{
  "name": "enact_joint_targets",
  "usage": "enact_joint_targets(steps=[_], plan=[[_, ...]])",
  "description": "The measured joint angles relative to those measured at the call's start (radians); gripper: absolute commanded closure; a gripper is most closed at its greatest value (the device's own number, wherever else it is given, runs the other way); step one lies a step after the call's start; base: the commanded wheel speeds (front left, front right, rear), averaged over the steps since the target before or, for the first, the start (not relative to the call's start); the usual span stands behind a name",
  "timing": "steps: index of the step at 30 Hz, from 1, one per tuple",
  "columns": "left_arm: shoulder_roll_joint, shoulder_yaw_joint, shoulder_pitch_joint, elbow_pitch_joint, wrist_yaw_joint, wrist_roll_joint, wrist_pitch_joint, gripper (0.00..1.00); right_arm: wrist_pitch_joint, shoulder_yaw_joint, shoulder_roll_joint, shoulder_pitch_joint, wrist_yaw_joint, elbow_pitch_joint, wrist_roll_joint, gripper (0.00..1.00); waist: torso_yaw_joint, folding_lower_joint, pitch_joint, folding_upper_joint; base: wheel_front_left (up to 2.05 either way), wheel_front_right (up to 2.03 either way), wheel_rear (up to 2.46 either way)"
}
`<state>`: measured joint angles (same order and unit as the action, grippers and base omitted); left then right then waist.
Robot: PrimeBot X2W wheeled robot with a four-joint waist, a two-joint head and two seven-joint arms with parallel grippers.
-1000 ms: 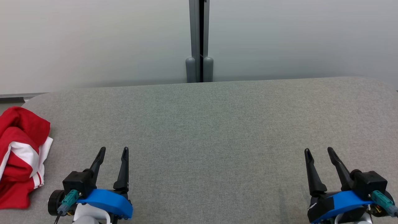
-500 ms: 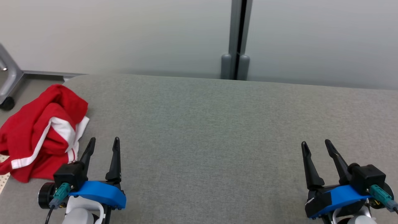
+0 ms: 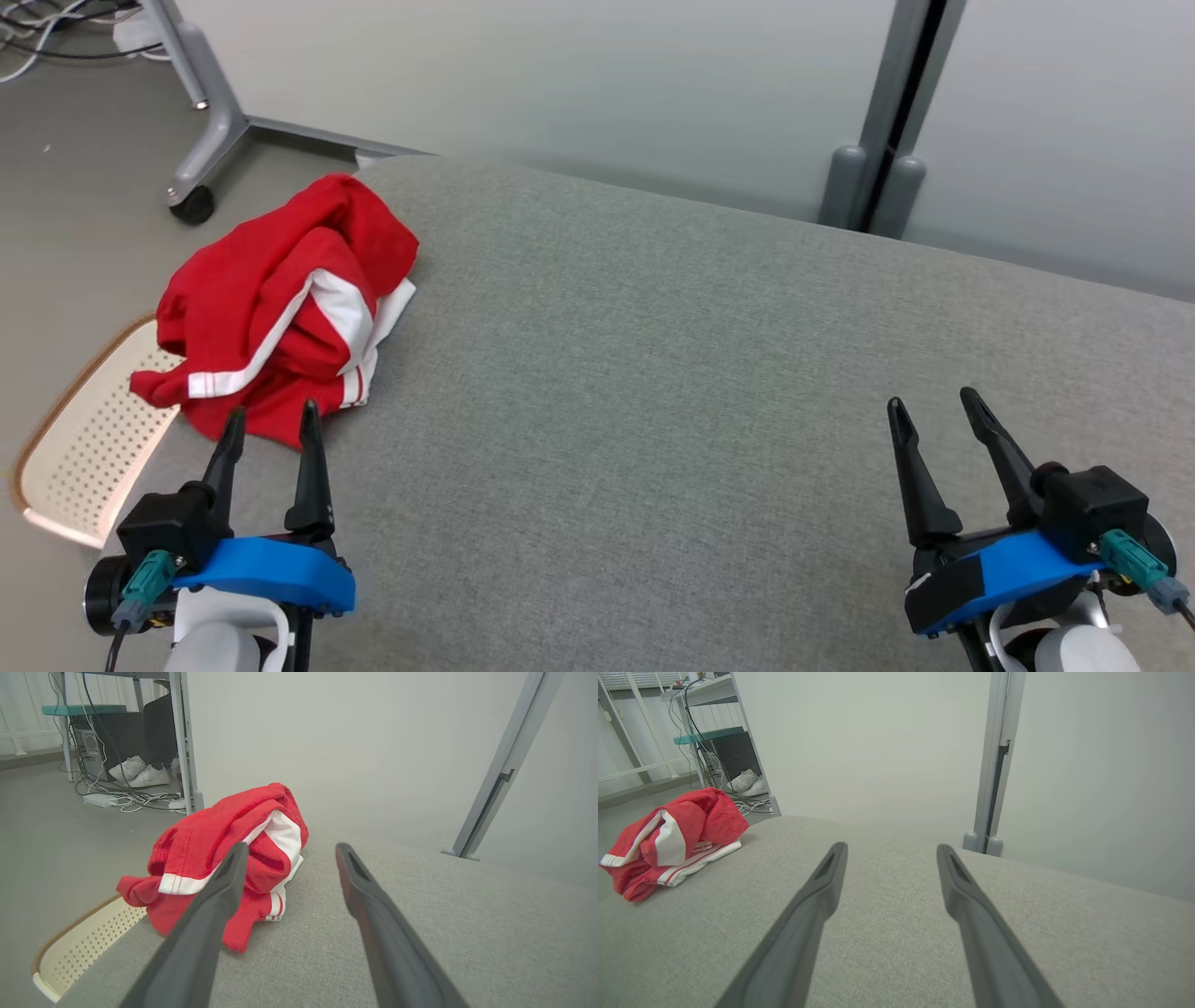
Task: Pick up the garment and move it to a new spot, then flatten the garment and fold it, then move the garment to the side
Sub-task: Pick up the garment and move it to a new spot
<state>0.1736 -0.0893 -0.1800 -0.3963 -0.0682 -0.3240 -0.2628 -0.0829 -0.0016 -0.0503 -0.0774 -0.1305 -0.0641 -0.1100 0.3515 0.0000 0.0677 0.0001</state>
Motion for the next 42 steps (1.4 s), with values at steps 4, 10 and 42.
enact_joint_targets(steps=[4, 10, 42], plan=[[-0.012, 0.018, 0.001, 0.006, -0.003, 0.009, 0.0, 0.0, 0.013, 0.002, 0.0, -0.002, 0.0, 0.017, 0.01, 0.0, 0.038, 0.0, 0.02, 0.0, 0.0, 0.0, 0.0], [-0.027, 0.043, 0.003, 0.007, -0.014, 0.018, 0.0, 0.0, 0.029, 0.003, 0.0, -0.011, 0.0, 0.029, 0.012, 0.0, 0.067, 0.0001, 0.041, 0.0, 0.0, 0.0, 0.0], [0.002, -0.056, -0.522, -0.546, -0.062, -0.113, 0.004, 1.0, 0.143, -0.017, -0.082, -0.138, 0.0, 0.184, 0.067, 0.0, 0.034, 0.0002, 0.374, 0.0002, 0.0, 0.0, 0.0]])
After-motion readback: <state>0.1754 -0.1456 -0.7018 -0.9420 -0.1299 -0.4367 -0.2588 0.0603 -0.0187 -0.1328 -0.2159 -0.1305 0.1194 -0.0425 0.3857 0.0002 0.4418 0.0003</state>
